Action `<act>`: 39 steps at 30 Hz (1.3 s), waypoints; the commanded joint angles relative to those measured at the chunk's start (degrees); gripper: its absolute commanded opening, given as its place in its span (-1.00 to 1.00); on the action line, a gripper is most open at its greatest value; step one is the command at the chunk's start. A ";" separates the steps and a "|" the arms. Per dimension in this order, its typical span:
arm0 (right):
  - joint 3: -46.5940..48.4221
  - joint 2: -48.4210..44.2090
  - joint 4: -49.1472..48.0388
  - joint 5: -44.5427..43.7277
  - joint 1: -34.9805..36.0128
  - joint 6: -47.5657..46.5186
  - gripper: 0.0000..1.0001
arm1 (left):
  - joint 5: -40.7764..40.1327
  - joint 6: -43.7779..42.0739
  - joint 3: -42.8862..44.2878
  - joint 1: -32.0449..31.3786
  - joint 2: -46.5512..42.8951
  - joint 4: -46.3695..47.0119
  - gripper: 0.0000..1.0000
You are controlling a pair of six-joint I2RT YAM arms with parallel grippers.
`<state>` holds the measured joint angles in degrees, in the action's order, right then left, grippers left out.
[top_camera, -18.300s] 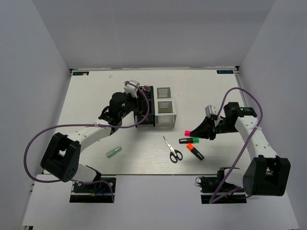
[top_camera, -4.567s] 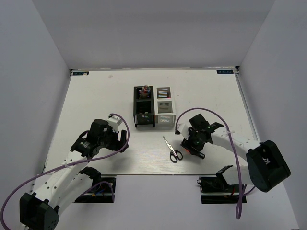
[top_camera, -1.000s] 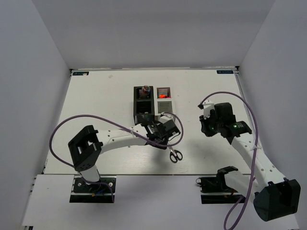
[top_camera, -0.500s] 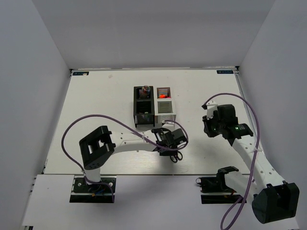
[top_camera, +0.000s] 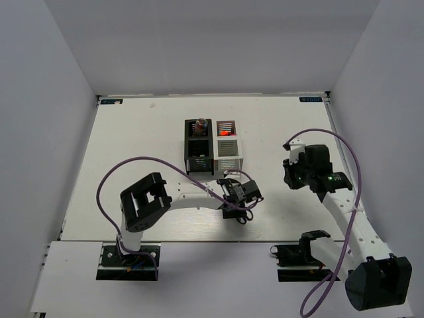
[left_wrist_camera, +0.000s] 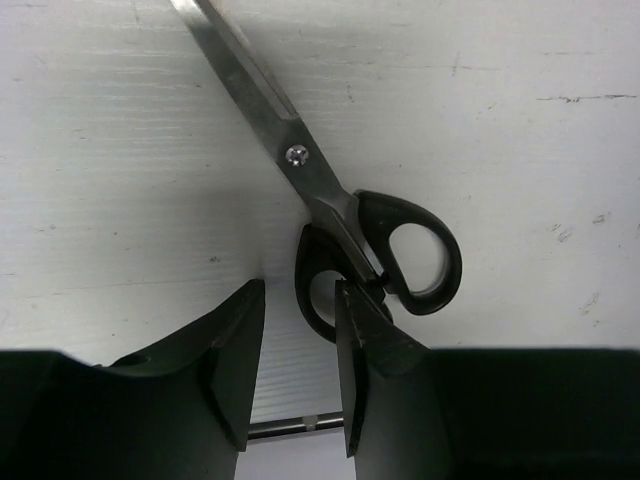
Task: Sort the stationery into containers
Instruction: Grab a piece of stationery with the left arm, then place the stationery into the container
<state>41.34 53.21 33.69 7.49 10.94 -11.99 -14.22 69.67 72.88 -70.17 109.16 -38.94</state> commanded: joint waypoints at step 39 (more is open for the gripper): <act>-0.82 -5.13 -0.65 6.67 -7.16 0.39 -0.54 | -7.49 -35.29 18.52 -1.46 -18.98 -25.66 -1.00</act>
<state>41.34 48.71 33.71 13.23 4.14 -11.97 -17.10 43.97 88.49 -72.44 95.72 -60.31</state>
